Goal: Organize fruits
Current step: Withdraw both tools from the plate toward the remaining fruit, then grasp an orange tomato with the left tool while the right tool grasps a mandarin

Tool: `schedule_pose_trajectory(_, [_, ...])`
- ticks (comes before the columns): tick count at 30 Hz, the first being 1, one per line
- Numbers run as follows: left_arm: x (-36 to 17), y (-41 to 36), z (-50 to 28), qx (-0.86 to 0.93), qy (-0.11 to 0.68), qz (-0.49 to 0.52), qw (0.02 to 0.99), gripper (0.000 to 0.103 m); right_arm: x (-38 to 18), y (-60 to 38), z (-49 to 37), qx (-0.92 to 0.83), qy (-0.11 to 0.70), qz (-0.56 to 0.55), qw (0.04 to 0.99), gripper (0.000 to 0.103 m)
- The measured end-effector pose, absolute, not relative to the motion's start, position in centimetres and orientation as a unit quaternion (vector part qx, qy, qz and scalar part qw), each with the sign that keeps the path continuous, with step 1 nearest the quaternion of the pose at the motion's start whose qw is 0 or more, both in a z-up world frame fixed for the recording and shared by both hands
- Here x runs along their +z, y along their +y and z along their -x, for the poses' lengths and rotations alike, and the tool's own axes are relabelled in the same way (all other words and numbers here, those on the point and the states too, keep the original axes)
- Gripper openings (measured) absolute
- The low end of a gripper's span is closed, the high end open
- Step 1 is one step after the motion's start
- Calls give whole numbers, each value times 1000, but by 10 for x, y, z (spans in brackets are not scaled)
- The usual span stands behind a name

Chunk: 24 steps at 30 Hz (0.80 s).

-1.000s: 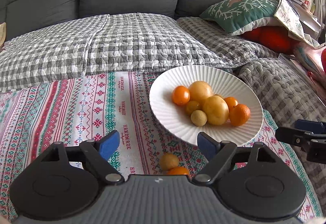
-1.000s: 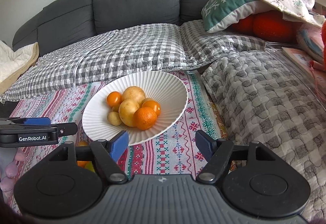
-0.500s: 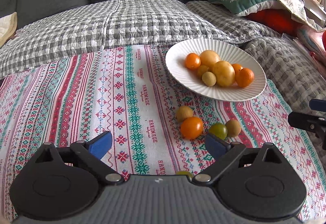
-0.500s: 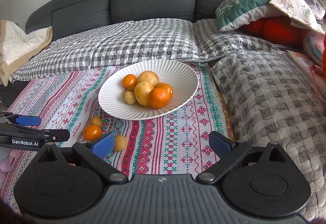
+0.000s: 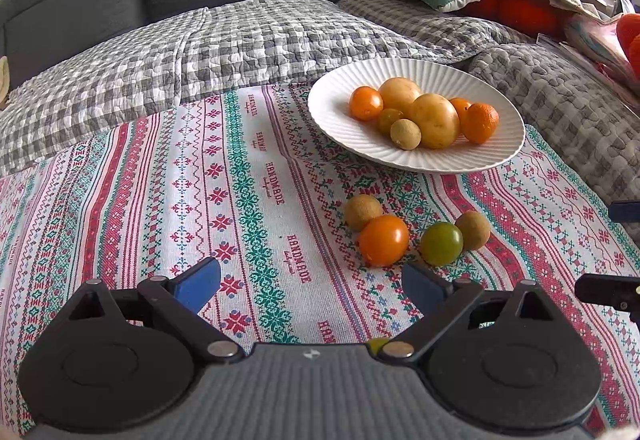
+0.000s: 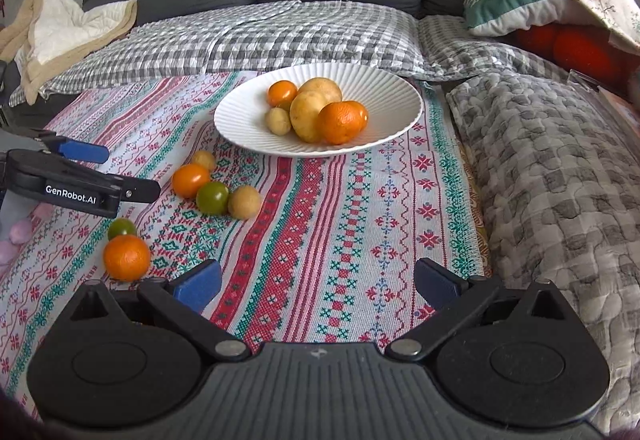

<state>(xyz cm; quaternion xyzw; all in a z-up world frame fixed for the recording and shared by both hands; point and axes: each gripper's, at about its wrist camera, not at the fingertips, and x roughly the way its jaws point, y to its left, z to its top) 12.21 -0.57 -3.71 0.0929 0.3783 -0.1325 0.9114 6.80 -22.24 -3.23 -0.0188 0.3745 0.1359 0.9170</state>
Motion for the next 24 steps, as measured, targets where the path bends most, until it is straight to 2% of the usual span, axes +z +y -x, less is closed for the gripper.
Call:
schedule_pose_trajectory(9, [-45,-10,-129,-151,379,-92,908,91,-33,-216,-67,152,377,18,914,102])
schedule_pose_trajectory(19, [-53,-20,-140,-189,387,-74,900,52,-36,-191,-62,205,384,26,900,102])
schedule_pose_trajectory(24, [-55,-26,-143,-201,384,-70,898,42,-36,-177,-57,227,388,37,893,102])
